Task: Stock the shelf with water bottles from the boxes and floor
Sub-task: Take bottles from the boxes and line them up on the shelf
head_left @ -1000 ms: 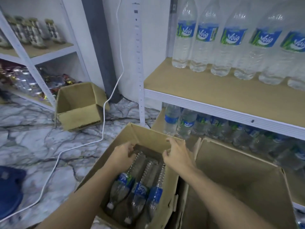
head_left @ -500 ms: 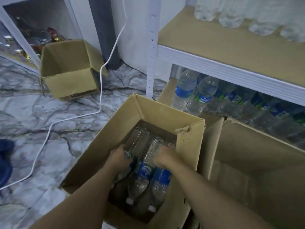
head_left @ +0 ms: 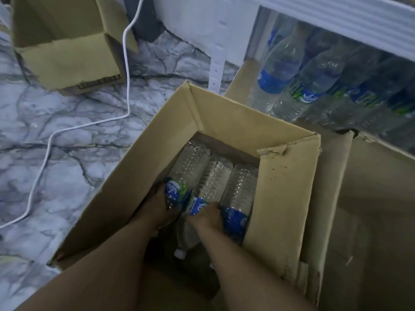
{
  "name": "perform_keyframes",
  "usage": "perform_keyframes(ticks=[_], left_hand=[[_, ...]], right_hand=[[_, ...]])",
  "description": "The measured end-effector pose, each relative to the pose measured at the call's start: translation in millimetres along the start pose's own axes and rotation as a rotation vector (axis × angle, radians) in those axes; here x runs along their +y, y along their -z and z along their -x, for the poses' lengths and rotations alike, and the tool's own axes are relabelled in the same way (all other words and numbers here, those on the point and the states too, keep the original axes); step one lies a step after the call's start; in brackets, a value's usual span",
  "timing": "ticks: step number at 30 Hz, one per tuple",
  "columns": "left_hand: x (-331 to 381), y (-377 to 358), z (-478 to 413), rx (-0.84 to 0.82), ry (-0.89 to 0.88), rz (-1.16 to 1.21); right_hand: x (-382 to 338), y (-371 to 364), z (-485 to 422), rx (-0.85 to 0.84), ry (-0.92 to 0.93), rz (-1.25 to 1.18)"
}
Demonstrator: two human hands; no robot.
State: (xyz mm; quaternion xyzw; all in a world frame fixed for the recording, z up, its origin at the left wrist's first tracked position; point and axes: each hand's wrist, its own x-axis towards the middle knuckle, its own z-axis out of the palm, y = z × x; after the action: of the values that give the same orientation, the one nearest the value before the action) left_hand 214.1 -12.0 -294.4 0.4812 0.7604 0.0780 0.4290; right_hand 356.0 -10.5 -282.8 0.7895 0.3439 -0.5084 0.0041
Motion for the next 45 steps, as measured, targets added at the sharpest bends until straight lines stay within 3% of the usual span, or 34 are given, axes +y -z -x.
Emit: perform_keyframes(ticks=[3,10,15,21,24,27,30,33,45], left_hand=[[-7.2,-2.7,-1.1,-0.112,-0.004,0.066],[-3.5,-11.5,-1.9,-0.049,-0.043,0.042],[12.4,-1.6,2.3,-0.086,-0.015,-0.12],[64.0,21.9,22.2,-0.232,0.12,-0.217],[99.3,40.7,32.2,-0.273,0.198,-0.046],[139.3,75.4,45.5,-0.461,0.336,0.093],[161.5,107.1,55.5,-0.543,0.418,-0.028],[153.6,114.1,58.3,-0.519,0.527,-0.031],[130.4,116.8,47.1,-0.286,0.554,0.276]], right_hand=[[2.1,-8.4,0.2,-0.015,-0.011,-0.071],[1.5,-10.9,0.6,0.015,-0.043,-0.195],[-0.4,16.8,-0.1,-0.056,-0.06,-0.099],[-15.3,57.5,20.6,-0.043,-0.006,0.072],[-28.4,89.5,37.6,-0.032,0.039,0.195],[-44.9,126.4,59.4,-0.116,0.165,0.25],[-60.4,154.7,78.7,-0.269,0.153,0.215],[-62.1,158.1,85.8,-0.457,-0.028,0.131],[-61.5,145.6,42.0,-0.619,-0.151,-0.23]])
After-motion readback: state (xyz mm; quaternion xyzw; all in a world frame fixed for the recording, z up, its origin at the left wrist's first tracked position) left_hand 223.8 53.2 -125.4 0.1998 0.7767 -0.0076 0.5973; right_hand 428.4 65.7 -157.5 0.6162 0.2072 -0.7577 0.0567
